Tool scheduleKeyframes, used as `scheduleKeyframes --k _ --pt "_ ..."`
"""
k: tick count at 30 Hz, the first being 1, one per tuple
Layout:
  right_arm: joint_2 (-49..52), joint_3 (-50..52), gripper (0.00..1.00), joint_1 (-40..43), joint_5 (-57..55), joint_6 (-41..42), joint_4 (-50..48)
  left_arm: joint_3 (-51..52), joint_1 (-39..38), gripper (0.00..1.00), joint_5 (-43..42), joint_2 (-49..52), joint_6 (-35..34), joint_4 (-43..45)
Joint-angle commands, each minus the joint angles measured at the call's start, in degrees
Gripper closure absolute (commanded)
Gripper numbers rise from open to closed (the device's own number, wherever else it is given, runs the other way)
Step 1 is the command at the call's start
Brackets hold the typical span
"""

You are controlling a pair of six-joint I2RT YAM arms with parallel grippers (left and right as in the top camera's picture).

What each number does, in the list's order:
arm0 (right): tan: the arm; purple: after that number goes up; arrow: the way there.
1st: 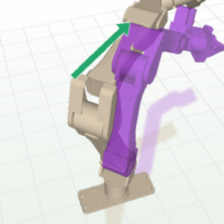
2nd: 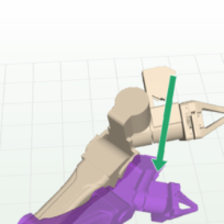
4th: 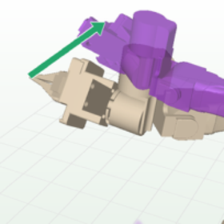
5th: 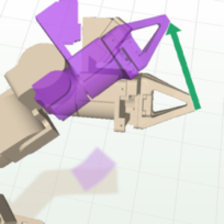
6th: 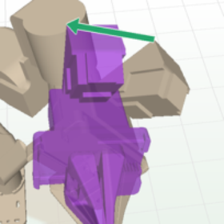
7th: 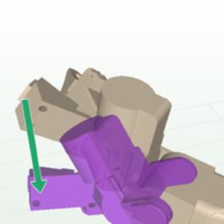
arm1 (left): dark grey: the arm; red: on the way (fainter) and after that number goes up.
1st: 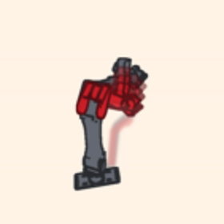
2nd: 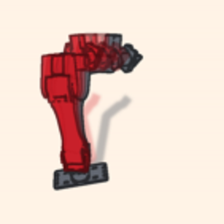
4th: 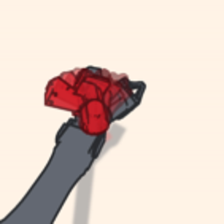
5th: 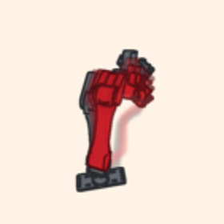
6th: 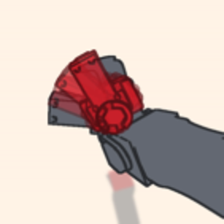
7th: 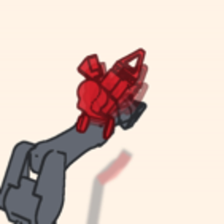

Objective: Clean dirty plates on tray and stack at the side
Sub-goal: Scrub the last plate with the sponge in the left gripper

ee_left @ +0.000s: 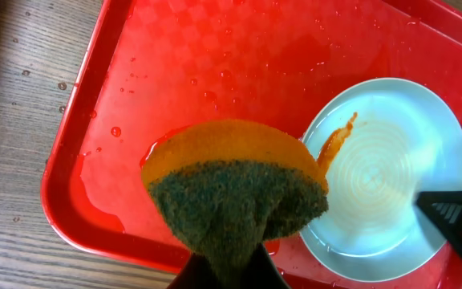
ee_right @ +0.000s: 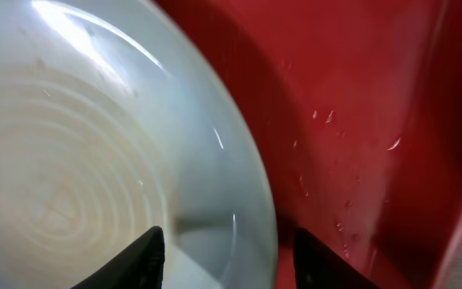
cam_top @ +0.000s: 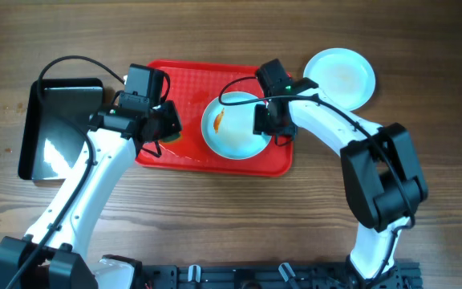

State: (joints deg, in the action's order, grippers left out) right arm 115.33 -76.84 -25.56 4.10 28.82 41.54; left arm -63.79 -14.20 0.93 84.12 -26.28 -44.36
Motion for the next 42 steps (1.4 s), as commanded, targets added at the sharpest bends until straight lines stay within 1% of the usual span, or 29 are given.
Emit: scheduleKeyframes --k 1,2,3,4,5,7,9,10,14,16,19,20,23,25,33,38,40,42 --pt "1.46 0.46 0.65 0.15 3.93 1.4 1.16 0.26 0.15 0.96 -0.5 0.44 -0.35 -0.02" --pt "1.46 0.39 0.76 0.15 4.15 1.42 1.07 0.26 0.15 0.96 -0.5 0.44 -0.35 -0.02" --pt "1.46 0.35 0.85 0.13 4.81 1.4 -0.04 0.26 0.15 0.96 -0.48 0.44 -0.35 -0.02" --pt "1.46 0.31 0.91 0.13 5.44 1.33 -1.22 0.26 0.15 0.96 -0.48 0.44 -0.35 0.0" --pt "1.46 -0.22 0.96 0.13 6.29 0.52 -4.11 0.26 0.15 0.96 -0.5 0.44 -0.35 0.0" --pt "1.46 -0.96 0.96 0.13 6.67 -2.27 -7.85 0.26 0.15 0.96 -1.4 0.44 -0.35 0.02" --pt "1.46 -1.33 0.96 -0.02 9.14 -7.5 -13.7 0.26 0.15 0.96 -2.25 0.44 -0.33 0.07" --pt "1.46 -1.33 0.96 -0.17 9.25 -8.28 -15.96 0.26 0.15 0.96 -2.23 0.44 -0.33 0.2" --pt "1.55 -1.33 0.96 -0.5 6.21 -4.5 -20.33 0.46 0.15 0.96 -3.13 0.52 -0.35 2.49" --pt "2.05 -1.31 0.96 -0.52 6.91 -2.62 -20.96 1.75 0.15 0.96 -4.46 1.14 -0.39 7.1" --pt "4.44 -1.31 0.96 -0.52 12.9 -3.91 -21.03 3.48 0.15 0.96 -5.07 3.61 -2.78 13.81" --pt "5.27 -1.33 0.95 -0.52 14.47 -4.74 -21.29 3.58 0.15 0.96 -6.62 5.25 -2.73 16.26" --pt "5.29 -1.51 0.96 -0.5 14.43 -4.61 -21.16 3.58 0.13 0.96 -12.57 9.4 -2.73 22.58" --pt "5.27 -1.51 0.96 -0.5 14.08 -4.59 -21.09 3.58 0.02 0.96 -13.99 12.57 -2.75 25.24" --pt "5.29 -1.49 0.96 -0.57 12.0 -4.2 -21.51 3.58 -1.73 0.96 -13.99 21.38 -2.73 27.5" --pt "5.29 -1.49 0.96 -0.57 12.0 -4.17 -21.49 3.58 -1.7 0.96 -13.88 23.26 -2.56 28.63" --pt "5.29 -1.49 0.96 -0.57 12.02 -4.17 -21.38 3.58 -1.66 0.96 -10.29 23.26 -2.47 28.72" --pt "5.29 -1.49 0.96 -0.61 12.04 -4.2 -21.29 3.58 -1.66 0.96 -2.47 23.45 -2.38 27.8"
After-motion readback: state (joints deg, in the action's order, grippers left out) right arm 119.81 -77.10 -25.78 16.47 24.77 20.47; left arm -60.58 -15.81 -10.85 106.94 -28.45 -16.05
